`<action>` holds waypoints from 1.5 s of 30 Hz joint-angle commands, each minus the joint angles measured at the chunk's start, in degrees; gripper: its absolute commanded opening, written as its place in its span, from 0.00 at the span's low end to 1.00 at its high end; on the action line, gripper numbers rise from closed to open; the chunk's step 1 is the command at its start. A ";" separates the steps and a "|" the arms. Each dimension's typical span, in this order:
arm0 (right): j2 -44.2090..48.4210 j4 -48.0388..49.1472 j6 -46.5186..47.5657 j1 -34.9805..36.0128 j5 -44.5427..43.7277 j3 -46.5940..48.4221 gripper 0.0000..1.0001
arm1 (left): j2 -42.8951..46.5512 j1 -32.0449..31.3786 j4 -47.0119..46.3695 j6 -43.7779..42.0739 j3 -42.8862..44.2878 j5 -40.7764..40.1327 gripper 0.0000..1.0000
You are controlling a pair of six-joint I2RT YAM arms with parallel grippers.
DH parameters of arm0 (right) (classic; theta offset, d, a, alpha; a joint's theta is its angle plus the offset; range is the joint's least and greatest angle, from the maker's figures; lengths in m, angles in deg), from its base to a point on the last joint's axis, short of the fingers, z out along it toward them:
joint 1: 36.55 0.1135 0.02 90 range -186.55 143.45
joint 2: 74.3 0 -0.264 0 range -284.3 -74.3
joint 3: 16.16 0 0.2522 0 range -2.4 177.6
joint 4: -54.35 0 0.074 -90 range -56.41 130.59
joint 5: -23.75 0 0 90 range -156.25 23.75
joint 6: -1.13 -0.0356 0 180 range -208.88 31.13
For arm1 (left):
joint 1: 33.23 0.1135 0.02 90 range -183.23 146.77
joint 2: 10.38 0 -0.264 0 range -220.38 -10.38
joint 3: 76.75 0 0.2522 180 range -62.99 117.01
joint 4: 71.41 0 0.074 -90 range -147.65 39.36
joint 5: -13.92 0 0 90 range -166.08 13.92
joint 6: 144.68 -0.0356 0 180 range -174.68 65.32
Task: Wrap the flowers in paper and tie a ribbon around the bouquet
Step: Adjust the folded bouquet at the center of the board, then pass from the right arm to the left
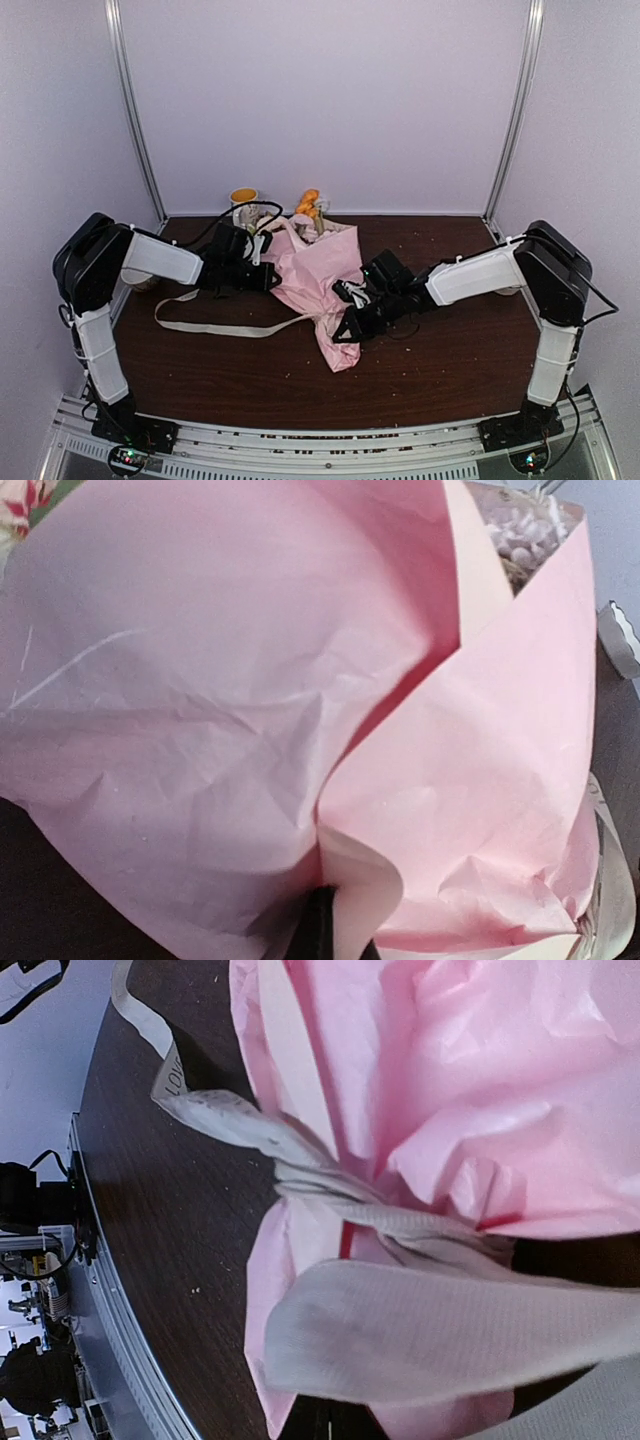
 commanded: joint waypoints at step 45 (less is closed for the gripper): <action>27.60 -15.98 13.36 -3.59 7.43 18.51 0.00 | 21.48 -16.43 1.14 -35.69 8.38 17.33 0.88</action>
